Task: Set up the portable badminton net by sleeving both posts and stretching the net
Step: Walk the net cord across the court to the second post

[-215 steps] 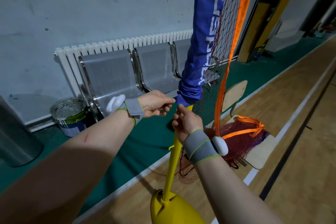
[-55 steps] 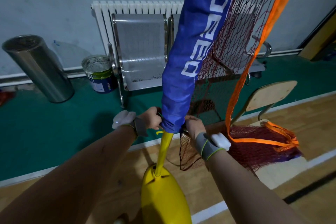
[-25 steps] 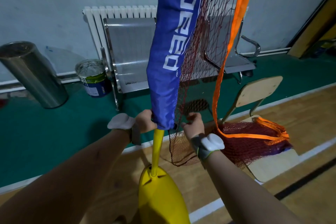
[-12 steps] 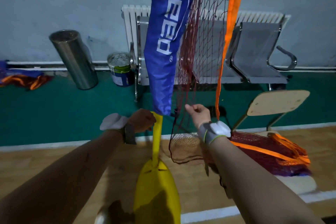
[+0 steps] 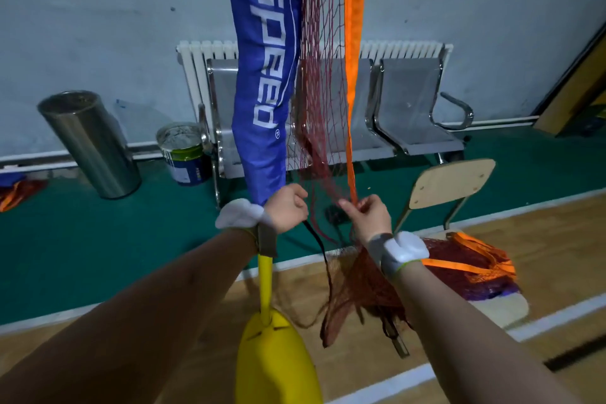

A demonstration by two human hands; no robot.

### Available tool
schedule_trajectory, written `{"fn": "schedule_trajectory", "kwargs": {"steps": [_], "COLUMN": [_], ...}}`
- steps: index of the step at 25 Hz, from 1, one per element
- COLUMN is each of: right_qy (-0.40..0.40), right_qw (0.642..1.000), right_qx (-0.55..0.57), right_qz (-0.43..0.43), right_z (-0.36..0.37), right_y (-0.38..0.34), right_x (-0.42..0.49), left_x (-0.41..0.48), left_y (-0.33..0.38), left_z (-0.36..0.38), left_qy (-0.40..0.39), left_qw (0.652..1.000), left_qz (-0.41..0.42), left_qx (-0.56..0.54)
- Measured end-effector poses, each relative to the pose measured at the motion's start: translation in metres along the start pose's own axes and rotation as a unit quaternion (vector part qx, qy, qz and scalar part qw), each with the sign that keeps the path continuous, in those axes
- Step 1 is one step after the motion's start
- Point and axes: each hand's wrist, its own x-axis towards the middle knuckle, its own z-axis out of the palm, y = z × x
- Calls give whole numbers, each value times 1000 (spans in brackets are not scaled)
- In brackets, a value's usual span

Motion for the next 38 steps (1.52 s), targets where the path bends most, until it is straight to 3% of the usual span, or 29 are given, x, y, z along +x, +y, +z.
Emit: {"fn": "schedule_trajectory", "kwargs": {"steps": [7,17,22,26,31,33,35,38], "right_qy": [105,55,46,43,5,50,67,-6], "right_qw": [989,991,993,991,971,980,994,998], "right_qx": [-78,-118,-102,-120,-221,-171,-74,-1], "right_qz": [63,36,36,47,85,89,38,-56], "right_z": [-52,-69,-71,-72,-61,-55,-50,-37], "right_y": [10,13,18,14,9,5,-4,-17], "right_x": [11,46,56,62,52,38,20,-13], "left_x": [24,46,51,46,29,22,12,0], "left_y": [39,86,87,80,76,76,78,86], "left_z": [10,27,28,25,23,22,21,20], "left_qy": [9,22,78,133,100,88,56,32], "left_qw": [1000,992,985,986,994,996,997,997], "left_qz": [15,49,47,38,12,9,22,43], "left_qx": [-17,-114,-149,-95,-34,-30,-38,-47]}}
